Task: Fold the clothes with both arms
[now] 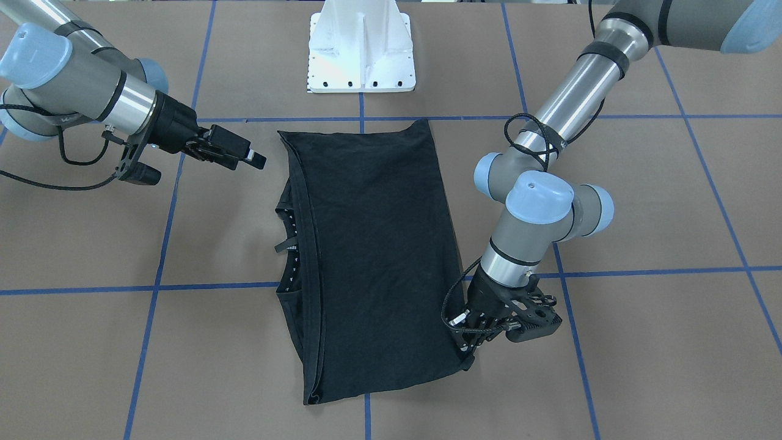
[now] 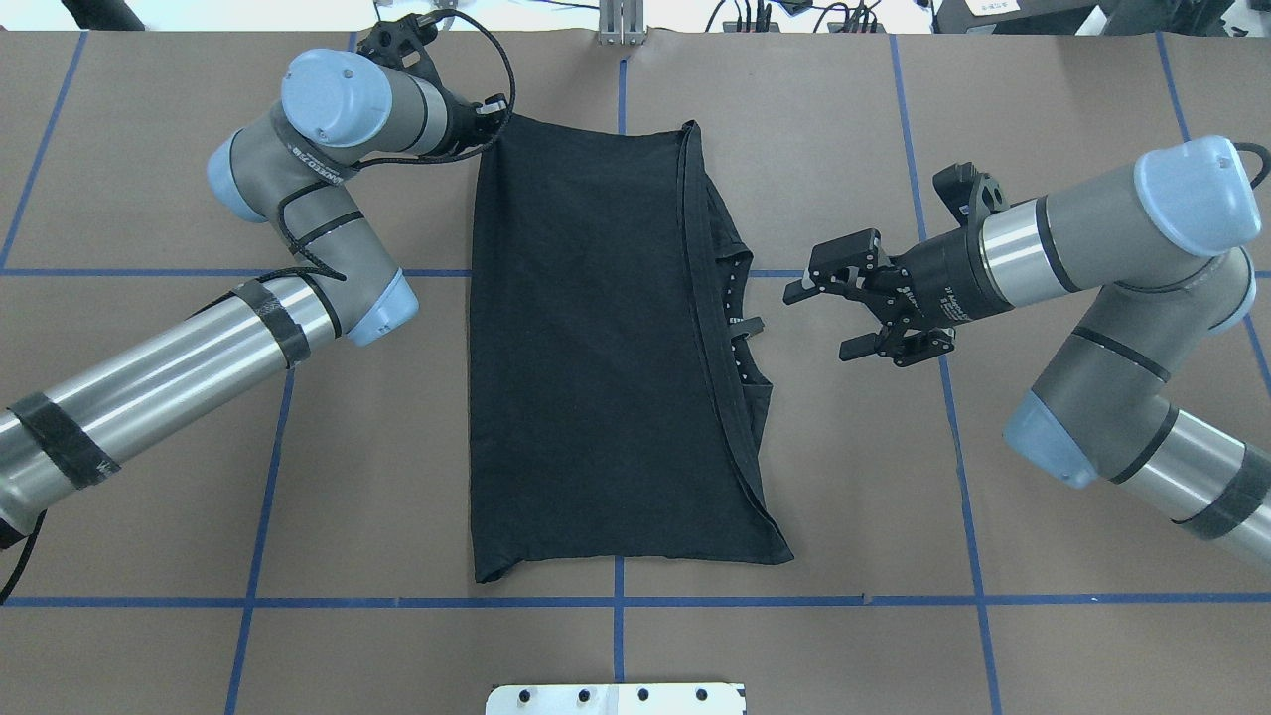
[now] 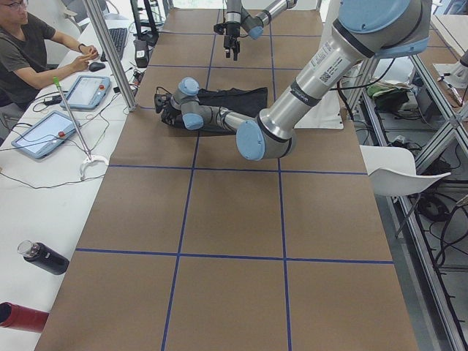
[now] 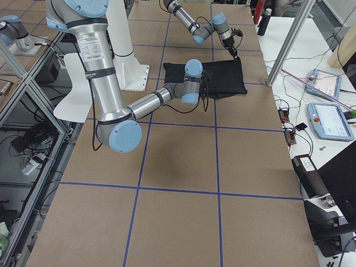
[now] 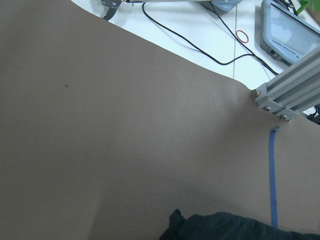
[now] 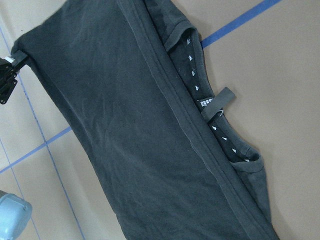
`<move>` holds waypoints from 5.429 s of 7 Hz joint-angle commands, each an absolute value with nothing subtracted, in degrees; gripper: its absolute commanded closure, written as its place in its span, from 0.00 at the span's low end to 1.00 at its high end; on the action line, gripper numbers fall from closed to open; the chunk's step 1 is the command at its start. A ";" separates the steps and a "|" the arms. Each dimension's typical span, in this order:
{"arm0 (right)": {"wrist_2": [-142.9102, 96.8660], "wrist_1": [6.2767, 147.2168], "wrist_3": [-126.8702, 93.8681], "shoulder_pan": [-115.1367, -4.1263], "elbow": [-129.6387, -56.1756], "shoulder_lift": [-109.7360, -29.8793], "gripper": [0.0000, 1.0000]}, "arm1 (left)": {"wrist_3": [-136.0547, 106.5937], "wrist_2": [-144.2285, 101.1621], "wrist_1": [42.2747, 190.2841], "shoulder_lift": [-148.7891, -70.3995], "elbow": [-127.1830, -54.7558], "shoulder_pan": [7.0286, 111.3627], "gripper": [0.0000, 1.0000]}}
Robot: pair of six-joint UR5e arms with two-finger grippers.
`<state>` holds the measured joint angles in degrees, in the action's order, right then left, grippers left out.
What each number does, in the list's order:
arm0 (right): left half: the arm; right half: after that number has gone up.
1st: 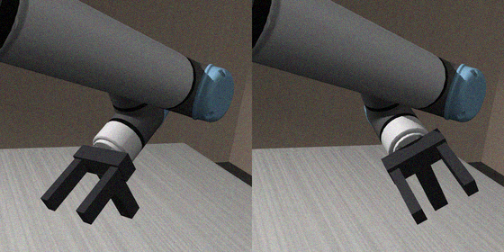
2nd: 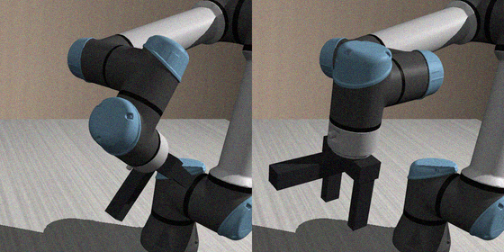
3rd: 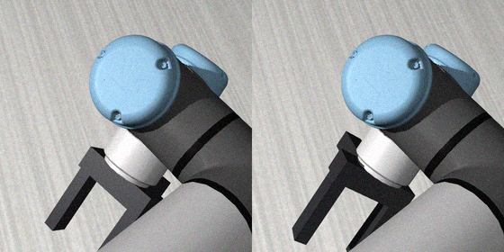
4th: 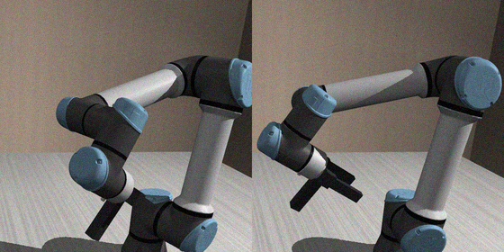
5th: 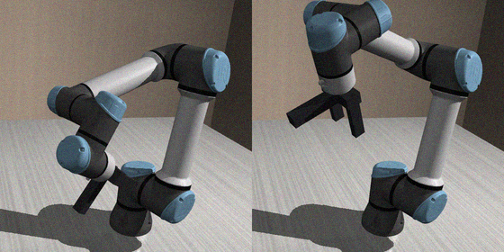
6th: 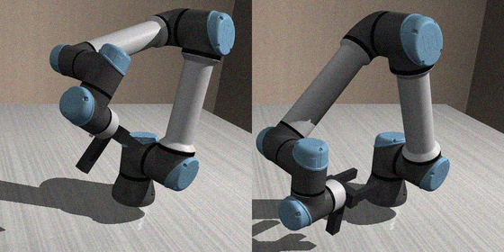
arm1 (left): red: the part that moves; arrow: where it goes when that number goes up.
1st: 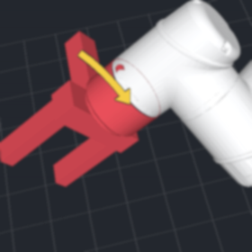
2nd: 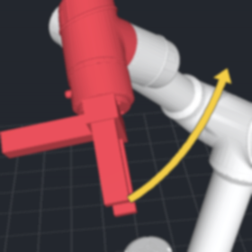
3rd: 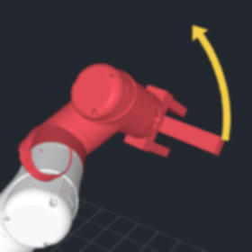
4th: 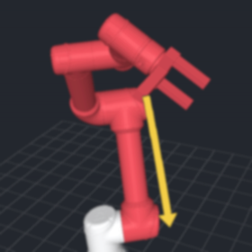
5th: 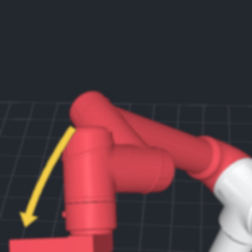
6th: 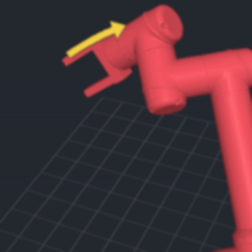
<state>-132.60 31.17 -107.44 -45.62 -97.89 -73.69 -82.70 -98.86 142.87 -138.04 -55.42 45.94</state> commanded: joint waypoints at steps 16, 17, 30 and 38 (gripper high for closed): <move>-108.57 79.93 -61.97 -31.29 -100.37 -61.45 0.00 | -74.71 -112.15 137.37 -121.73 -80.24 51.86 0.00; -106.37 81.37 -61.09 -30.07 -100.98 -61.70 0.00 | -74.71 -112.15 137.37 -121.82 -80.24 51.77 0.00; -97.91 93.43 -57.40 -20.21 -105.12 -64.07 0.00 | -75.32 -112.32 137.37 -121.90 -80.42 51.15 0.00; -98.61 93.43 -54.33 -22.76 -105.47 -66.96 0.00 | -76.73 -112.32 137.37 -121.99 -80.42 50.36 0.00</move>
